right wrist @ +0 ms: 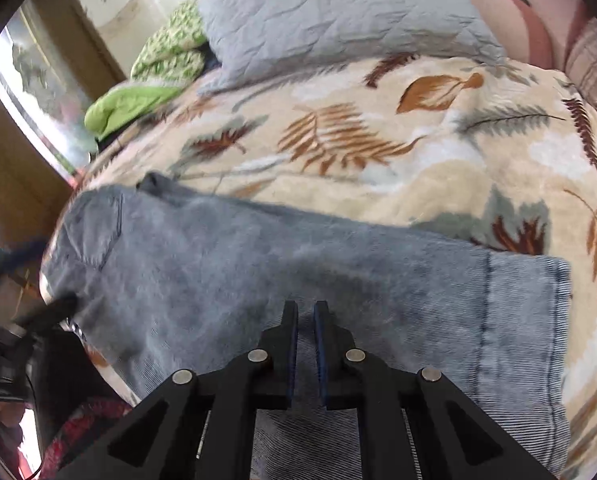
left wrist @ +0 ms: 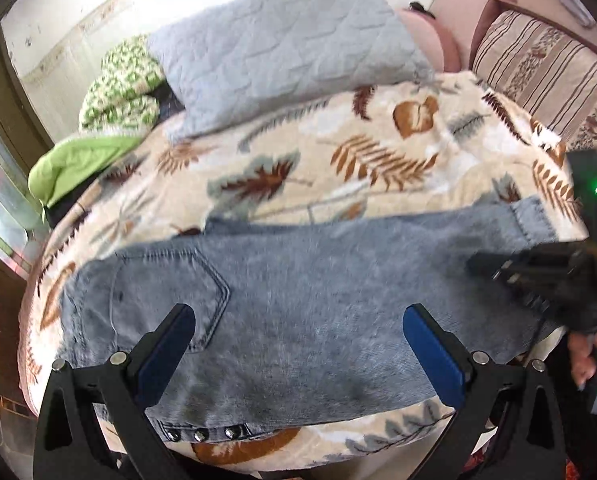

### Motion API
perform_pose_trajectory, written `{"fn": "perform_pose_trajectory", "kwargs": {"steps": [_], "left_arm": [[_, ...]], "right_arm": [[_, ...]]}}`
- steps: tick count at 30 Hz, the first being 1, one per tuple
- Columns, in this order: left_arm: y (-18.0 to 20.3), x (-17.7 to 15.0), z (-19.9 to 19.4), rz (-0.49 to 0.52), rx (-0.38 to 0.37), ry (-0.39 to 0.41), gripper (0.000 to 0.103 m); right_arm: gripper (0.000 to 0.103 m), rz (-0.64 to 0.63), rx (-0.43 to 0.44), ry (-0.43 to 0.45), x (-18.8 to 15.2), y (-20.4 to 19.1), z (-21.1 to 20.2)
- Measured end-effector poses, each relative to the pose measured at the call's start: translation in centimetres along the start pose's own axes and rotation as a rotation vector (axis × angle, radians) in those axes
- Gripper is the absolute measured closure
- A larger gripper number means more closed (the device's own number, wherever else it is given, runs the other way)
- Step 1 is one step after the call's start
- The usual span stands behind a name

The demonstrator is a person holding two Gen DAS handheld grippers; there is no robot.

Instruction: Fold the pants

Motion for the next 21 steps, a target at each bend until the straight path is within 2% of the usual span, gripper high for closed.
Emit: {"fn": "perform_pose_trajectory", "kwargs": {"steps": [5,21], "left_arm": [[0.3,1.1,-0.3,0.005,0.002,0.022,0.000],[-0.2,1.2,0.3,-0.004,0.026,0.020,0.000]], "right_arm": [[0.093,0.001,-0.012,-0.034,-0.5,0.2,0.8],[0.093,-0.025,-0.020,0.000,0.1,0.2,1.8]]}}
Point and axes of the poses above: each gripper's, at about its wrist camera, not at the fingertips, and z roughly the way its jaws point, y to its right, x to its top, the point moved 4 cm from there along z, roughly the way its jaws point, and after that the axes turned 10 degrees about y, right-handed, at the moved point
